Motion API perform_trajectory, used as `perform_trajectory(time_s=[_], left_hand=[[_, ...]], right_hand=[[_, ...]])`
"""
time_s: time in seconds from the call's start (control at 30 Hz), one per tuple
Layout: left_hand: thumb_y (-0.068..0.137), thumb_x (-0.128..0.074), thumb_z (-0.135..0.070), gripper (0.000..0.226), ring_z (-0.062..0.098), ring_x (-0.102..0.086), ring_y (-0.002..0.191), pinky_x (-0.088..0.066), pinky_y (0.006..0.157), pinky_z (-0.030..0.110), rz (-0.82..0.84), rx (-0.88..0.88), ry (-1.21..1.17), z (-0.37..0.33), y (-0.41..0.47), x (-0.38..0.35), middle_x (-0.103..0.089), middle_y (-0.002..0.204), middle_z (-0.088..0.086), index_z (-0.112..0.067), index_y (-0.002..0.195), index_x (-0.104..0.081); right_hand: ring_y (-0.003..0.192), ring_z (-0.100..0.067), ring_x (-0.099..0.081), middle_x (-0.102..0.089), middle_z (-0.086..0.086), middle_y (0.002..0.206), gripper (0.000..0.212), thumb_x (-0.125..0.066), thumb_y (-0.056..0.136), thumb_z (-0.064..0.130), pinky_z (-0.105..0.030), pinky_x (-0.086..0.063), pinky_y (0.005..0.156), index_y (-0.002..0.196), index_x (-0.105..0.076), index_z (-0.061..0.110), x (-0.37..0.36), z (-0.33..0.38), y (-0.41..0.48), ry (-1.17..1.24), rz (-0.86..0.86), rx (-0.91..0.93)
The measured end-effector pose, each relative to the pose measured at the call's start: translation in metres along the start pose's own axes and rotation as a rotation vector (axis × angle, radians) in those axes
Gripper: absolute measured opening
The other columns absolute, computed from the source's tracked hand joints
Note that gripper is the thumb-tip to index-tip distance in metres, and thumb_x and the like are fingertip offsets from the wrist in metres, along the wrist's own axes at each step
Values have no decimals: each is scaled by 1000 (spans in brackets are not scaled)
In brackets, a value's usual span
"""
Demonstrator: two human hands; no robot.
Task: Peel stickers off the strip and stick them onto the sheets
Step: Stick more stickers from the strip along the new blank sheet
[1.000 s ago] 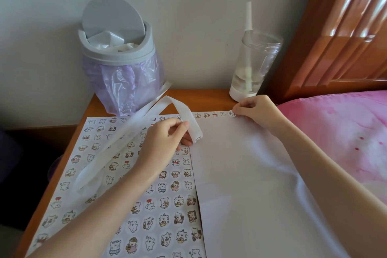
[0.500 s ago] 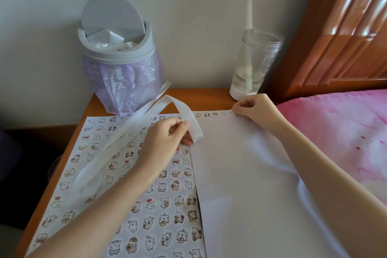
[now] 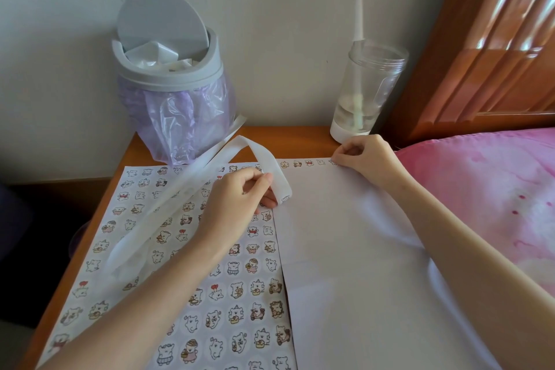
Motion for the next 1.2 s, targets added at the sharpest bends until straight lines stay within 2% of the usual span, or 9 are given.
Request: perform_trajectory(time_s=[0.1, 0.27, 0.4, 0.47, 0.57, 0.63, 0.9, 1.07, 1.2], left_hand=[[94, -51, -23, 21, 2, -69, 67, -47, 52, 8, -3, -1, 1, 0, 0, 0, -73, 77, -2, -12, 95, -69], [95, -51, -23, 21, 2, -69, 67, -47, 52, 8, -3, -2, 2, -1, -1, 0, -73, 77, -2, -12, 93, -69], [94, -51, -23, 21, 2, -69, 67, -46, 52, 7, -4, 3, 0, 0, -1, 0, -73, 77, -2, -12, 92, -68], [94, -51, -23, 21, 2, -69, 67, -47, 52, 7, -8, 6, 1, 0, -1, 1, -73, 76, -2, -12, 92, -68], [94, -51, -25, 21, 2, -69, 67, -48, 53, 8, -7, 3, 16, 0, -1, 1, -73, 77, -3, -13, 93, -68], [94, -51, -25, 21, 2, -69, 68, -47, 53, 8, -5, 1, 20, 0, -1, 0, -73, 77, -3, -13, 93, -68], [95, -50, -24, 20, 1, -68, 67, -47, 53, 8, -1, 12, 10, -1, -2, 0, -73, 76, -4, -15, 90, -68], [94, -51, -25, 20, 2, -69, 67, -49, 54, 9, -2, 13, 16, -1, -2, 0, -73, 76, -4, -15, 91, -68], [94, -51, -23, 20, 3, -69, 65, -48, 52, 11, -9, 18, -8, -2, -2, 0, -73, 76, -2, -13, 91, -68]], right_hand=[[62, -7, -51, -64, -1, 68, 4, -74, 78, 14, -8, -38, 56, 77, -70, 14, 0, 2, -2, -1, -16, 29], [61, -6, -49, -55, 6, 63, 22, -76, 76, 11, -16, -37, 60, 91, -59, 15, 1, 0, 2, 32, -24, -5], [71, -14, -52, -56, 7, 70, 10, -67, 82, 7, -19, -39, 66, 84, -62, 15, 1, -3, 0, -13, -64, 14], [70, -12, -52, -59, 3, 74, 7, -70, 82, 16, -23, -41, 68, 83, -63, 16, 2, -4, -1, 14, -85, 4], [65, -10, -51, -58, 4, 71, 27, -79, 73, 35, -29, -44, 66, 84, -62, 18, -2, -7, -2, 4, -95, -42], [65, -11, -51, -54, 7, 67, 28, -79, 72, 34, -31, -44, 68, 84, -60, 19, -4, -7, -2, -33, -102, -47], [72, -14, -53, -60, -1, 77, 13, -71, 82, 27, -32, -45, 71, 86, -62, 18, 0, -6, -4, -53, -141, -44], [64, -7, -48, -54, 2, 73, 14, -70, 83, 16, -8, -37, 61, 94, -66, 10, 2, -4, -6, -36, -114, -2], [60, -4, -45, -52, 7, 70, 18, -75, 78, 19, -9, -37, 60, 92, -64, 15, 0, -5, -9, 47, -52, 7]])
Point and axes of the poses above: each hand's wrist, its own y-axis towards the middle knuckle, its own x-axis out of the back of the hand, z = x × y, the point moved 8 cm from there along y, towards the middle knuckle
